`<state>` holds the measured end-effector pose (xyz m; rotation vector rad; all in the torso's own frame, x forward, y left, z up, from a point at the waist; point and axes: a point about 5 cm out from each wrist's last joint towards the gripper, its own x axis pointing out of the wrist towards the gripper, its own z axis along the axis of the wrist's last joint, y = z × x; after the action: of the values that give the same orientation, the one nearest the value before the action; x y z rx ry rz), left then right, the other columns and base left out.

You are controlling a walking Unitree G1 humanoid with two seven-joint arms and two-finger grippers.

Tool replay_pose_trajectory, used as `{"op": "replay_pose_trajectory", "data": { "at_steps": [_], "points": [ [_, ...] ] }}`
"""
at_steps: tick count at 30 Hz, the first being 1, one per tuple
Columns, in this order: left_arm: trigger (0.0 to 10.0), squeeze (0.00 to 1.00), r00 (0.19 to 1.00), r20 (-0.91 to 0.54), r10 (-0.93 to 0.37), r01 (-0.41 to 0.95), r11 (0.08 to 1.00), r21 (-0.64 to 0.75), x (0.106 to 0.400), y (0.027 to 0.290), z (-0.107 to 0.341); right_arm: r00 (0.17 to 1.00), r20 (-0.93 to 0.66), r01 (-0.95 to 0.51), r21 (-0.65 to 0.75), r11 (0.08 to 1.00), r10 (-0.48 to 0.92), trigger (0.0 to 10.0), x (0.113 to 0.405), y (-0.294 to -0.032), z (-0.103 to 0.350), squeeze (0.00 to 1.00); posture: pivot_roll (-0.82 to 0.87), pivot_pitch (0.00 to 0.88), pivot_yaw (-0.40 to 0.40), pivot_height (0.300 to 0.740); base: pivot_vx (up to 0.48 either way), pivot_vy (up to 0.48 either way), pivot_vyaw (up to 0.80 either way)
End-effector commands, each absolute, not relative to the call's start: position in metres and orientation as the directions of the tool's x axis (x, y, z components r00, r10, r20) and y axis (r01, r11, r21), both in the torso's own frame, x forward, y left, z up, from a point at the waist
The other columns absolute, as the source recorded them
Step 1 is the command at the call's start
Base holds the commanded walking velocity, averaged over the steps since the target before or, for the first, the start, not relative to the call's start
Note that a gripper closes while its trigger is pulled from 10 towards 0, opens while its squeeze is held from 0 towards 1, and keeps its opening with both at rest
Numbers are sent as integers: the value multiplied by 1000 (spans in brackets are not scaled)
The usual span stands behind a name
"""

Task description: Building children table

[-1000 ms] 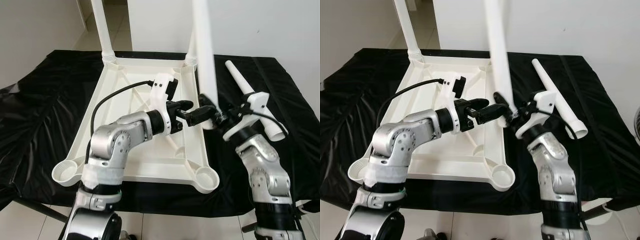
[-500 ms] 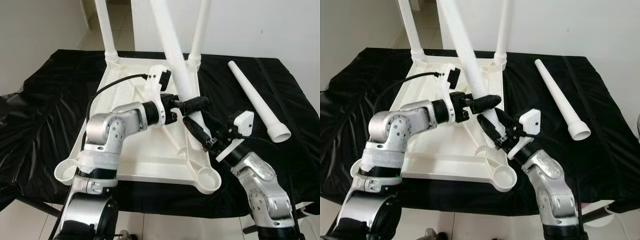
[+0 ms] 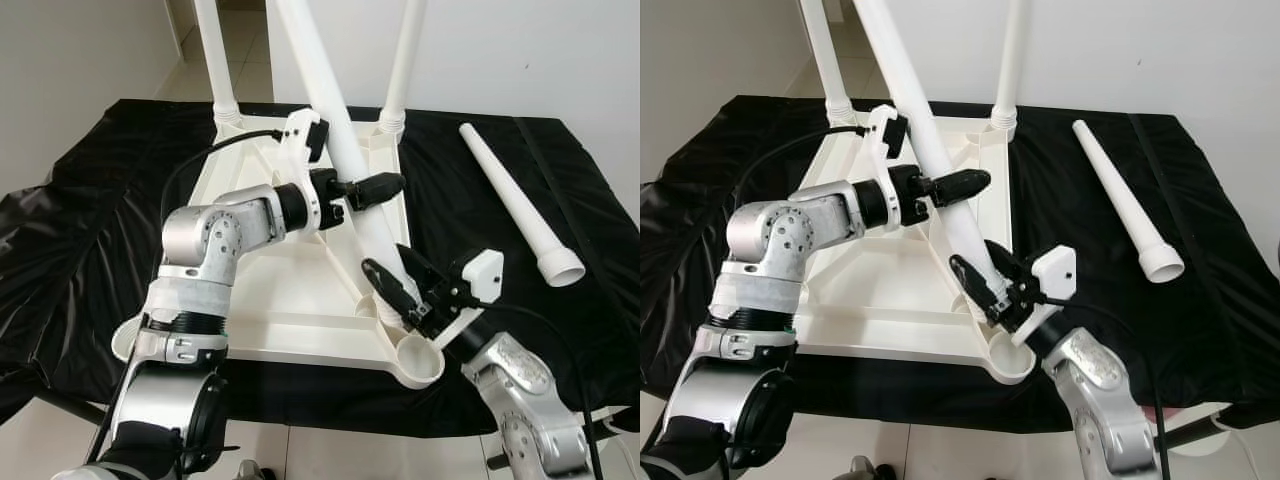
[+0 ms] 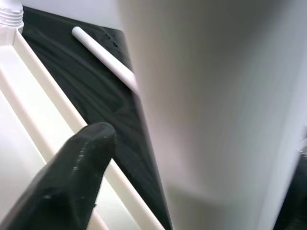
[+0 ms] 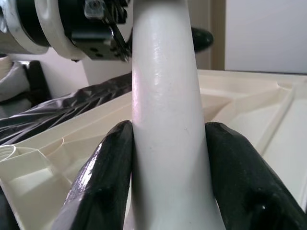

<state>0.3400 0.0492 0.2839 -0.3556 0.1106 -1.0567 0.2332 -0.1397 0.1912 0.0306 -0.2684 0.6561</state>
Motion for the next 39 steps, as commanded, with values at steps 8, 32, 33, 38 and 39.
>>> {"op": "replay_pose_trajectory", "data": {
  "at_steps": [8,32,33,38,39],
  "points": [
    [0,0,418,131,-899,870,354,-343,333,47,292,789,227,-575,-56,816,571,10000,228,-140,185,0,-76,95,69,740,0,0,0],
    [10000,0,441,147,-885,896,424,-131,317,40,306,886,130,-424,-160,891,445,10000,252,-142,200,0,-61,114,57,740,0,0,0],
    [10000,0,455,156,-876,890,446,-92,316,40,308,888,109,-424,-177,888,446,10000,255,-139,201,0,-59,114,54,740,0,0,0],
    [10000,0,468,181,-865,883,466,-54,310,35,311,882,84,-438,-216,873,463,10000,260,-133,205,0,-57,114,45,740,0,0,0],
    [10000,0,468,181,-865,883,466,-54,310,35,311,882,84,-438,-216,873,463,10000,260,-133,205,0,-57,114,45,740,0,0,0]
  ]
}}
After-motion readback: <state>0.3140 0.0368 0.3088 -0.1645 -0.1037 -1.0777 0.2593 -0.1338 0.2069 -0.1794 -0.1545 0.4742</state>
